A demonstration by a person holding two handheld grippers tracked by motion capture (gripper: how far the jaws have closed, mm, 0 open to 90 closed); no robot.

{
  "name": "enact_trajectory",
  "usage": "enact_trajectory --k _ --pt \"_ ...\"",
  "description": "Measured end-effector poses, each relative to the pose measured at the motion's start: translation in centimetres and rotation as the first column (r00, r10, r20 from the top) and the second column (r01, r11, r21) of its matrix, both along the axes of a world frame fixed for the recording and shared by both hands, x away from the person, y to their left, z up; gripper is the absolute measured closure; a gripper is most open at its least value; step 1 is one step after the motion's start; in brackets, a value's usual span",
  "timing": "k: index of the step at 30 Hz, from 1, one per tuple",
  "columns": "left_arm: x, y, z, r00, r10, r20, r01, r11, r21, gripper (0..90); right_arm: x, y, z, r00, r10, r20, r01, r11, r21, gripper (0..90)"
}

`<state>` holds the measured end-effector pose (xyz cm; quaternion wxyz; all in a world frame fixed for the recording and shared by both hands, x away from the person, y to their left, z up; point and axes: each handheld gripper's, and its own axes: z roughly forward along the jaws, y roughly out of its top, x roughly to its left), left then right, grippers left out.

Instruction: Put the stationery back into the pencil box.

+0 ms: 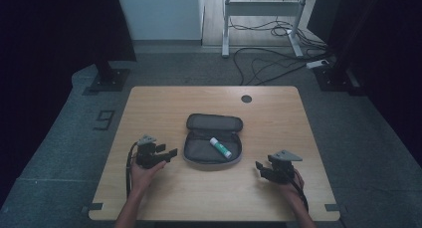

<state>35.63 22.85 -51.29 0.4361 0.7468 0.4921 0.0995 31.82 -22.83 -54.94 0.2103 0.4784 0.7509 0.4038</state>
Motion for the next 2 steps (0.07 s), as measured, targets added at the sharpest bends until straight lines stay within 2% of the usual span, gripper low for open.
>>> enact_trajectory --k 2 --pt "0.0 -0.01 0.02 1.0 0.0 0.0 0.0 1.0 0.0 35.8 0.02 -0.01 -0.03 1.0 -0.002 -0.002 0.002 1.0 -0.005 37.7"
